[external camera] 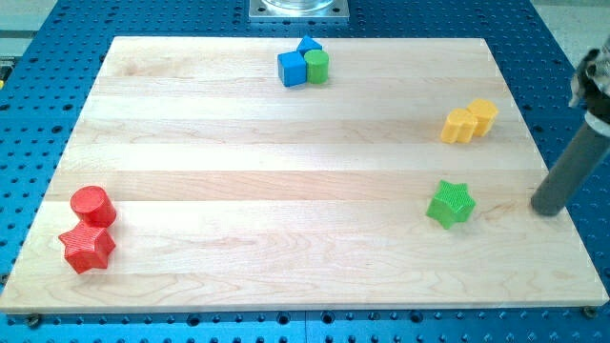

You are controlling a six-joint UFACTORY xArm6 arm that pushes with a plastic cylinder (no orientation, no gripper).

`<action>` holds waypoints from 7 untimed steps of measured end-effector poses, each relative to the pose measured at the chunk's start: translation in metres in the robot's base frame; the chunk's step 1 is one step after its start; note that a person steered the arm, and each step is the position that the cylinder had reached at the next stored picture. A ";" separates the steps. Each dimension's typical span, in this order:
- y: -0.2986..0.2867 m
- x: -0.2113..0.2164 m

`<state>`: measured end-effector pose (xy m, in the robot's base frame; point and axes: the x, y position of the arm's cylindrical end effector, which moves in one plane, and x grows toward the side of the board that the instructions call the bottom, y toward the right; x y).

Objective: Move the green star below the blue cube

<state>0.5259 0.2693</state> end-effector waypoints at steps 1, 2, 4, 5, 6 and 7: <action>-0.072 0.000; -0.145 -0.016; -0.204 0.008; -0.272 -0.064; -0.304 -0.107; -0.281 -0.049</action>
<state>0.4768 -0.0117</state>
